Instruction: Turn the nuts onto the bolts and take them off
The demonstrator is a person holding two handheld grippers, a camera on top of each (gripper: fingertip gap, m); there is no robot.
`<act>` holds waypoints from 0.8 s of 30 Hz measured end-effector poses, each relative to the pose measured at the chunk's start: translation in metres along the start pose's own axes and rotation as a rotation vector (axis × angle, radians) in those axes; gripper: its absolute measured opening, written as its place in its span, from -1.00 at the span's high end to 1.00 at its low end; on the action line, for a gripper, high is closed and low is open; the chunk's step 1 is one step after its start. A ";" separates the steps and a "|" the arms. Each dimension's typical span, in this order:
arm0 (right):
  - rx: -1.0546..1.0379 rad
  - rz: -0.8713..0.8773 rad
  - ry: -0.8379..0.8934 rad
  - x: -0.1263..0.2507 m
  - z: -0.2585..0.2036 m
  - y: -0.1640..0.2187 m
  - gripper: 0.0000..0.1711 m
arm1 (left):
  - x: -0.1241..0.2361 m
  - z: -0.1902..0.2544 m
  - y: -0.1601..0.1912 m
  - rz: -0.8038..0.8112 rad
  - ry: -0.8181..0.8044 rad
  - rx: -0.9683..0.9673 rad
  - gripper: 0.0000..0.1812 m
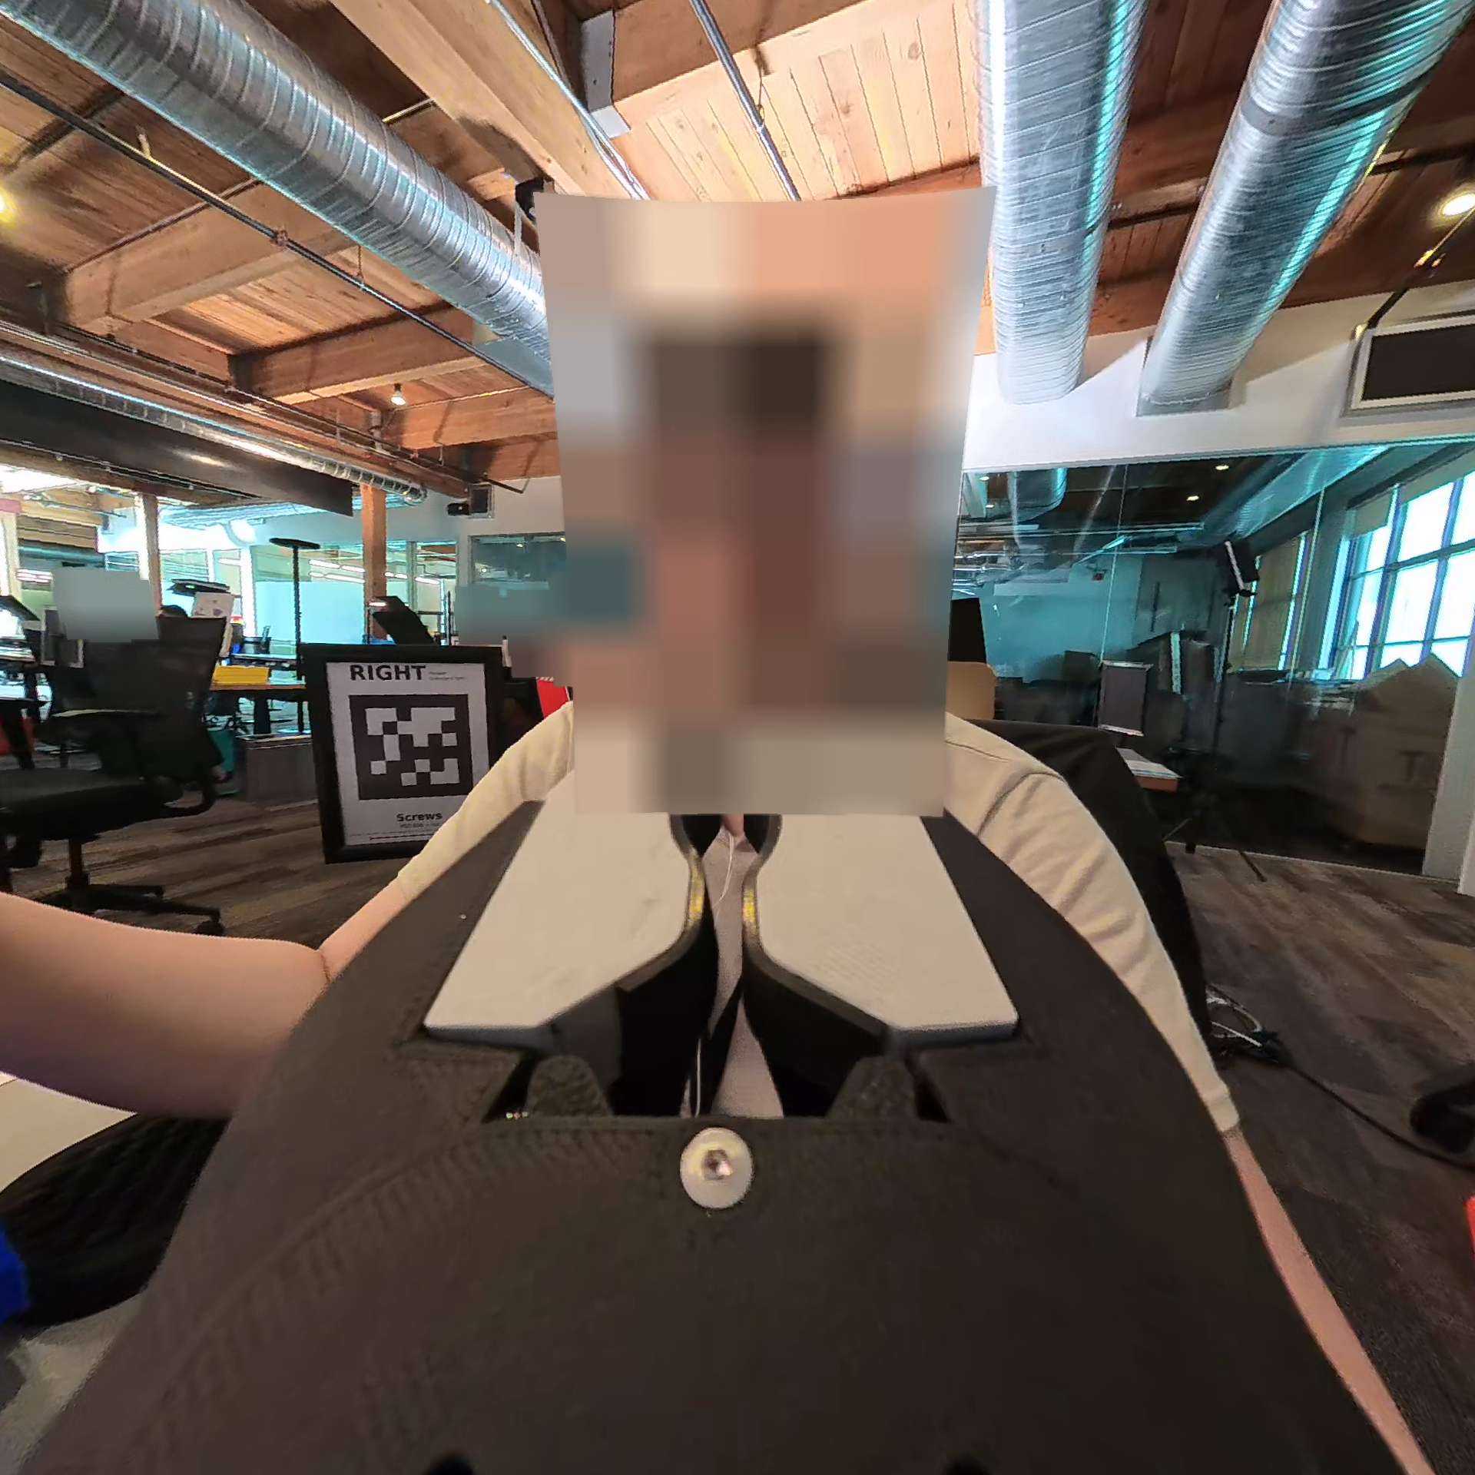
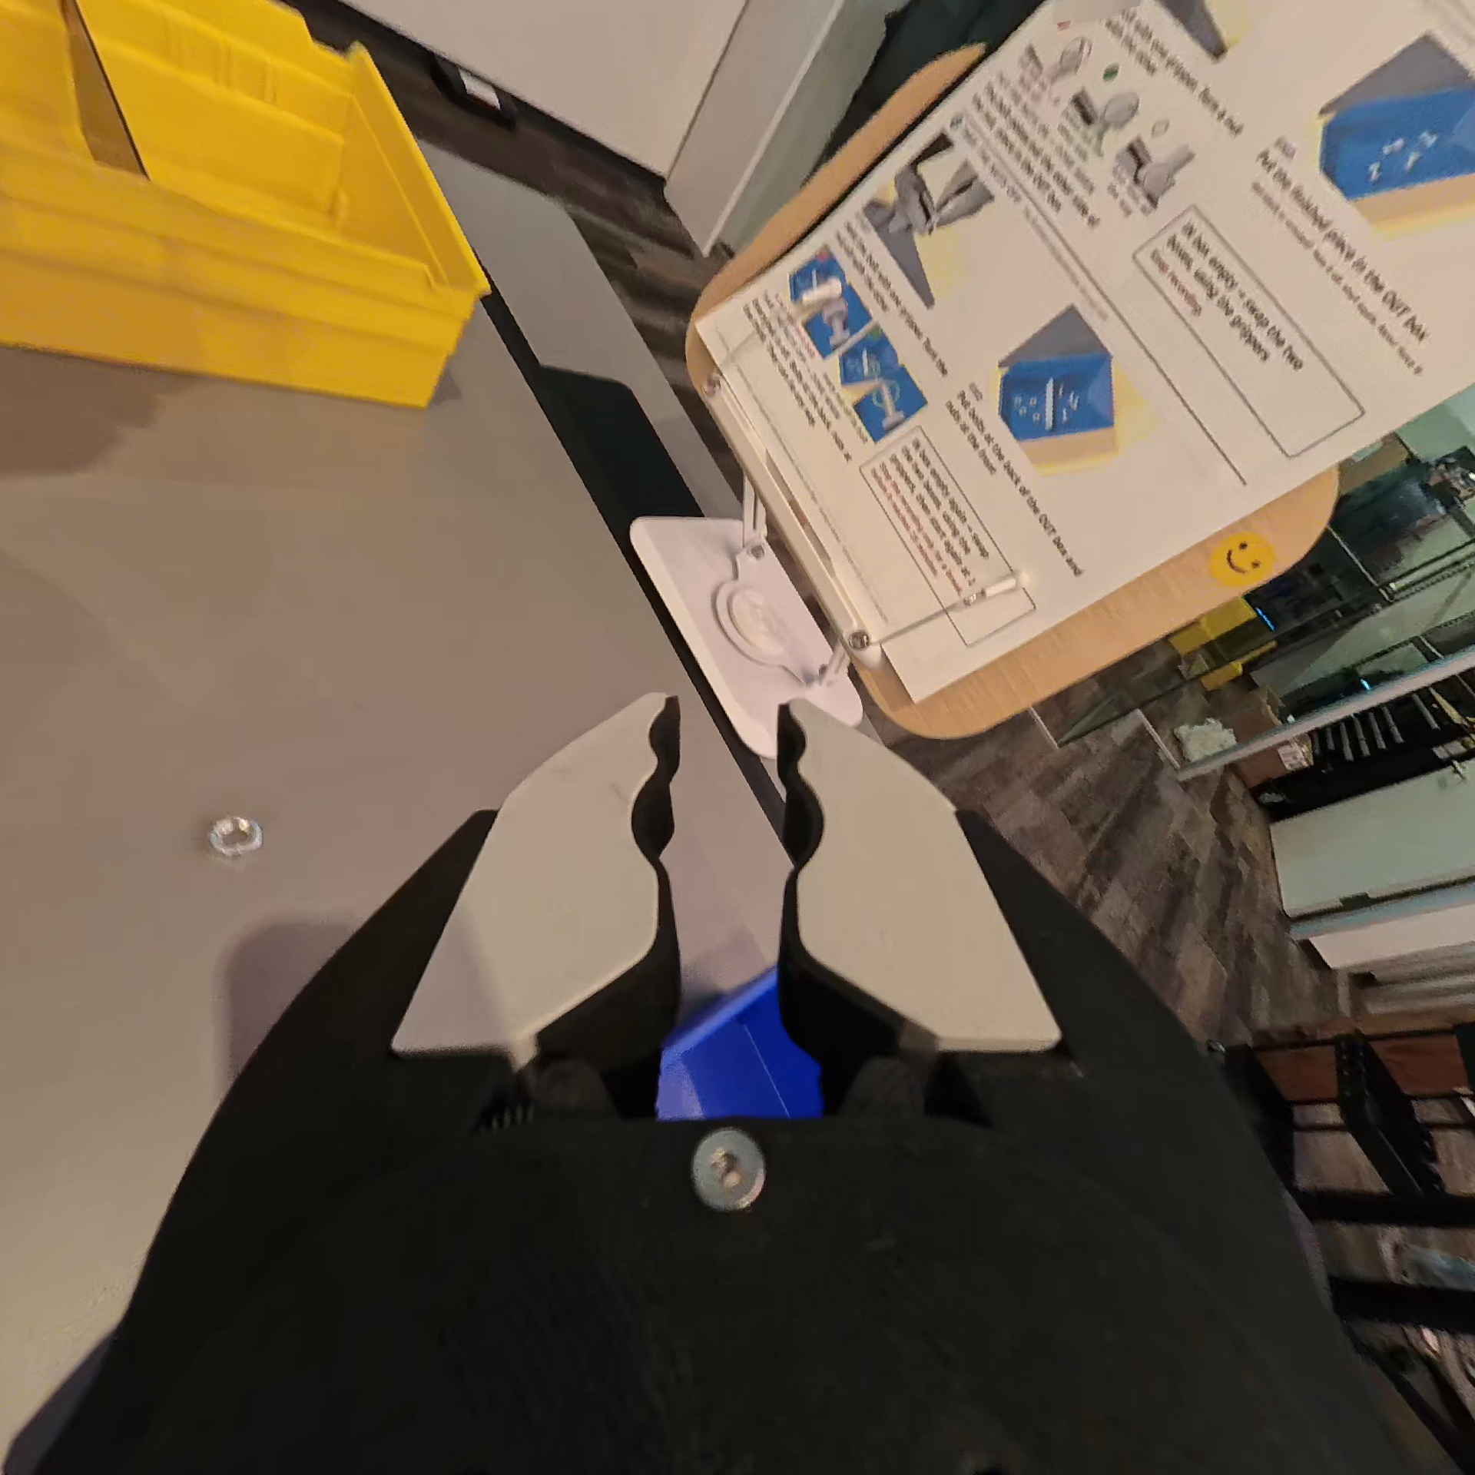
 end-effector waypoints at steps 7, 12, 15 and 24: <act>-0.166 0.328 -0.087 0.000 -0.013 -0.037 0.72 | 0.001 0.005 -0.002 0.002 0.021 0.021 1.00; -0.407 0.614 -0.409 -0.001 -0.039 -0.071 0.73 | 0.001 0.004 -0.001 -0.022 0.009 0.039 0.93; -0.596 0.742 -0.714 -0.003 -0.058 -0.089 0.78 | 0.001 0.005 -0.001 -0.034 -0.009 0.036 0.86; -0.599 0.779 -1.041 -0.007 -0.093 -0.103 0.99 | 0.000 0.010 0.000 -0.078 -0.014 -0.004 1.00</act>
Point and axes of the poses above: each gripper's, where its closed fingertips meet, x back along the fingers, y out of its underside, z = x × y across the jaws, the point moved 8 cm from there along x, back along the fingers, and after that the axes turned 6 degrees about z, right-handed, at the moved point
